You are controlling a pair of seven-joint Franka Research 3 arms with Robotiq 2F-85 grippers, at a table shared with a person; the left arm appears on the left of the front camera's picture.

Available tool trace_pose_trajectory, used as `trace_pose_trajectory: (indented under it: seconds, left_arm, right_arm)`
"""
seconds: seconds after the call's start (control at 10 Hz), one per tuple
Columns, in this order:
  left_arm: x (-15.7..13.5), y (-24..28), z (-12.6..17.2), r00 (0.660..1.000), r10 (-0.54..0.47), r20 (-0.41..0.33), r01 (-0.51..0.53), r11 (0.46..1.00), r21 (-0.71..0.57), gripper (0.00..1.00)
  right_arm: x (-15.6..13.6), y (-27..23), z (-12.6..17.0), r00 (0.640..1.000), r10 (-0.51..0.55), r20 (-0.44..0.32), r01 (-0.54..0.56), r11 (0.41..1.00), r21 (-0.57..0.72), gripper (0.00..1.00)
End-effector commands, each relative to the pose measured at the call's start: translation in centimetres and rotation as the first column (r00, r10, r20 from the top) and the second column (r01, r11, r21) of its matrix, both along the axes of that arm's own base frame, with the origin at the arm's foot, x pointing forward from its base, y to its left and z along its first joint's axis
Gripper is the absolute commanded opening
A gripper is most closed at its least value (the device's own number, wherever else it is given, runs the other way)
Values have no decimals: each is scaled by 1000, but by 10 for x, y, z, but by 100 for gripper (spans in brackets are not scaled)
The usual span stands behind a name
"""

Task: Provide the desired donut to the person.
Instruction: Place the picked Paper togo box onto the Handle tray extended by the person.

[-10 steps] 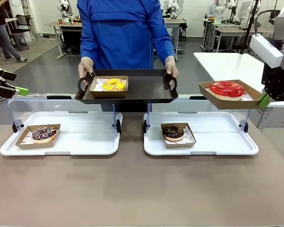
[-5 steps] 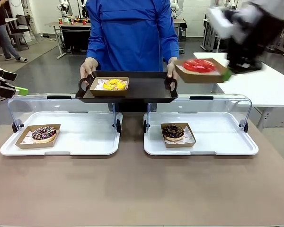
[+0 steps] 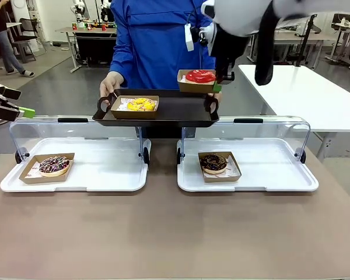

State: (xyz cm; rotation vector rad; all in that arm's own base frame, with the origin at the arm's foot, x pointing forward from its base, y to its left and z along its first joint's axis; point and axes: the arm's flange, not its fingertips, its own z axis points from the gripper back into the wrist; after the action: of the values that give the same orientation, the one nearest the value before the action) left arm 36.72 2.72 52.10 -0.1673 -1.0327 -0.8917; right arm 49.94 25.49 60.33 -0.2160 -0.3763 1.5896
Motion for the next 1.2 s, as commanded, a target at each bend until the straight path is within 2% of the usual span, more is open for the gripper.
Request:
trace_pose_trajectory:
  seconds: [0.0, 0.2, 0.3, 0.5, 0.7, 0.8, 0.9, 1.0, 1.1]
  left_arm:
    - [-1, -2, -2, 1000, 9, 0, -9, 1000, 1, 100]
    - [-1, -2, -2, 1000, 9, 0, -9, 1000, 1, 100]
    - [-1, -2, -2, 1000, 9, 0, -9, 1000, 1, 100]
    - [-1, -2, -2, 1000, 9, 0, -9, 1000, 1, 100]
    - [-1, -2, -2, 1000, 9, 0, -9, 1000, 1, 100]
    - [-1, -2, -2, 1000, 9, 0, -9, 1000, 1, 100]
    - [-1, -2, -2, 1000, 9, 0, -9, 1000, 1, 100]
    - [-1, -2, -2, 1000, 9, 0, -9, 1000, 1, 100]
    - [-1, -2, -2, 1000, 9, 0, -9, 1000, 1, 100]
  right_arm:
    - [17, 13, -15, 1000, -5, 7, 5, 1000, -10, 2]
    - [28, 27, -43, 1000, -20, -2, 20, 1000, -7, 2]
    - [38, 30, -55, 1000, 7, -5, -7, 1000, -4, 2]
    - [41, 38, -67, 999, 32, -12, -32, 999, -23, 2]
    - [45, 38, -69, 998, 32, -57, -33, 999, -13, 2]
    - [44, 36, -63, 997, 37, -61, -37, 999, 7, 60]
    - [41, 36, -58, 997, 47, -60, -46, 999, 5, 61]
    - [39, 36, -56, 996, 59, -73, -58, 998, 5, 100]
    - [40, 37, -54, 995, 64, -82, -65, 998, 1, 100]
